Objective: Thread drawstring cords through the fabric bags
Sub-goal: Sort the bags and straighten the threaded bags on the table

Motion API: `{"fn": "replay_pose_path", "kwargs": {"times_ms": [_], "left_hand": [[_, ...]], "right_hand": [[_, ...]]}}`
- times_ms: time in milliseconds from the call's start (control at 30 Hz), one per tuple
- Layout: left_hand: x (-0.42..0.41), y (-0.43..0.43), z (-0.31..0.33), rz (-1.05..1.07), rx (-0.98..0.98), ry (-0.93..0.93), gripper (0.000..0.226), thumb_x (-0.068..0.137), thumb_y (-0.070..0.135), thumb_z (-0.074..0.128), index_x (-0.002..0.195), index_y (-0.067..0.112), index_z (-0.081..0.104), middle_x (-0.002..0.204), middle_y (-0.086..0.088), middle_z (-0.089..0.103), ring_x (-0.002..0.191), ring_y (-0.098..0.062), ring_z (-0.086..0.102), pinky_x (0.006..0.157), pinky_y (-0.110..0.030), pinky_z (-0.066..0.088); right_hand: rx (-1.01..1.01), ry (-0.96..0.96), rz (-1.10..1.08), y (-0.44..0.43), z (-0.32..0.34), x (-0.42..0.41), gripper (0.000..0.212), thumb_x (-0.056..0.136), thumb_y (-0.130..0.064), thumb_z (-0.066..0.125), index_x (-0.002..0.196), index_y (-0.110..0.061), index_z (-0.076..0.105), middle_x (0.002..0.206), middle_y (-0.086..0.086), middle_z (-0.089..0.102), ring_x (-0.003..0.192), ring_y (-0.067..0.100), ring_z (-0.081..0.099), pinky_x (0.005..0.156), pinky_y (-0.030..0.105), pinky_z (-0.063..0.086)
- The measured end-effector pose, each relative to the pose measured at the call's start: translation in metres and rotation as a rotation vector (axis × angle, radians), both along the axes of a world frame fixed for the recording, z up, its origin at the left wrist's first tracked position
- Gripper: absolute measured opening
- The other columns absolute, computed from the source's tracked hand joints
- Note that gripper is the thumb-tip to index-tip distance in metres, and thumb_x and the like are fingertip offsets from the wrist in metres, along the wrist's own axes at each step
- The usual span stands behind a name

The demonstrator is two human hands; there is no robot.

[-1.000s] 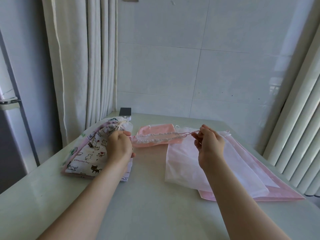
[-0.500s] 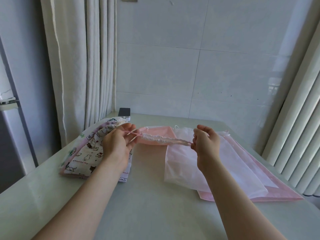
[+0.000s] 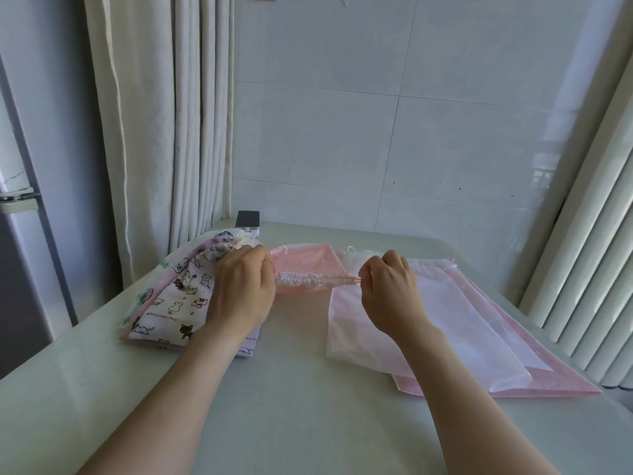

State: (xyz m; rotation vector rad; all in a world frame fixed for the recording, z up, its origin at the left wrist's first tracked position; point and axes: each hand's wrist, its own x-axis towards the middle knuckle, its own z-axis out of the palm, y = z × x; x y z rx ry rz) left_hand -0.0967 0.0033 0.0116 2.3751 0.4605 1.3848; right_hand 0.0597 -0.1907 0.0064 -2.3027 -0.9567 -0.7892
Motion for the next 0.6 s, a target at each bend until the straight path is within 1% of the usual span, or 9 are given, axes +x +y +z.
{"fn": "replay_pose_path", "kwargs": {"times_ms": [33,100,167,200,300,400,433,500,600], "left_hand": [[0.001,0.001,-0.003,0.028,0.045,0.066,0.027,0.091,0.024,0.039,0.07,0.014,0.051,0.07,-0.001,0.052,0.069,-0.023,0.048,0.067,-0.037,0.038],[0.003,0.003,-0.007,0.093,0.082,0.17,0.023,0.088,0.028,0.045,0.072,0.013,0.053,0.078,-0.006,0.052,0.078,-0.028,0.049,0.072,-0.041,0.042],[0.003,0.002,-0.01,0.158,0.138,0.234,0.022,0.088,0.024,0.048,0.075,0.009,0.058,0.08,-0.009,0.048,0.08,-0.032,0.049,0.072,-0.044,0.046],[0.003,0.003,-0.011,0.185,0.155,0.26,0.022,0.091,0.021,0.05,0.076,0.008,0.059,0.082,-0.01,0.045,0.081,-0.033,0.048,0.072,-0.045,0.046],[0.003,0.004,-0.014,0.21,0.144,0.319,0.019,0.099,0.018,0.051,0.085,0.008,0.059,0.089,-0.009,0.041,0.091,-0.035,0.048,0.075,-0.047,0.045],[0.003,0.004,-0.013,0.184,0.103,0.357,0.02,0.105,0.019,0.045,0.102,0.01,0.063,0.103,-0.011,0.056,0.103,-0.035,0.048,0.083,-0.047,0.042],[0.003,0.003,-0.012,0.182,0.096,0.364,0.019,0.106,0.019,0.045,0.105,0.011,0.063,0.106,-0.01,0.062,0.105,-0.034,0.049,0.084,-0.046,0.04],[0.001,0.0,-0.009,0.217,0.099,0.356,0.015,0.105,0.015,0.048,0.104,0.014,0.062,0.104,-0.008,0.07,0.103,-0.034,0.051,0.081,-0.044,0.035],[0.0,-0.002,-0.005,0.334,0.11,0.379,0.013,0.102,0.012,0.051,0.105,0.016,0.064,0.106,-0.004,0.072,0.105,-0.033,0.053,0.081,-0.043,0.032]], "right_hand": [[-0.008,-0.052,-0.02,0.0,0.0,-0.001,0.021,0.101,-0.013,0.053,0.081,-0.012,0.056,0.09,0.006,0.044,0.08,0.029,0.04,0.074,0.04,0.037],[-0.022,-0.121,-0.05,-0.002,0.003,-0.002,0.029,0.104,-0.024,0.056,0.078,-0.011,0.057,0.09,0.005,0.046,0.081,0.028,0.039,0.072,0.039,0.034],[-0.063,-0.153,-0.077,-0.004,0.006,-0.003,0.034,0.104,-0.034,0.058,0.078,-0.013,0.063,0.085,0.002,0.055,0.084,0.028,0.043,0.073,0.038,0.032],[-0.06,-0.136,-0.08,-0.004,0.008,-0.005,0.036,0.103,-0.039,0.058,0.076,-0.016,0.063,0.08,-0.001,0.056,0.086,0.028,0.045,0.074,0.037,0.03],[0.058,0.091,-0.066,0.0,0.012,-0.014,0.042,0.102,-0.047,0.054,0.067,-0.025,0.054,0.071,-0.009,0.055,0.09,0.024,0.046,0.078,0.037,0.022],[0.155,0.276,-0.083,0.002,0.01,-0.015,0.043,0.1,-0.044,0.054,0.063,-0.022,0.053,0.067,-0.007,0.058,0.094,0.025,0.049,0.08,0.037,0.021],[0.175,0.322,-0.094,0.001,0.01,-0.014,0.043,0.1,-0.041,0.054,0.062,-0.021,0.054,0.063,-0.007,0.055,0.094,0.026,0.05,0.08,0.037,0.021],[0.195,0.395,-0.123,0.0,0.008,-0.012,0.041,0.098,-0.036,0.054,0.061,-0.018,0.054,0.059,-0.006,0.052,0.094,0.028,0.051,0.08,0.038,0.022],[0.211,0.429,-0.168,0.0,0.008,-0.009,0.04,0.098,-0.033,0.052,0.064,-0.013,0.058,0.061,-0.006,0.053,0.096,0.028,0.049,0.081,0.038,0.021]]}}
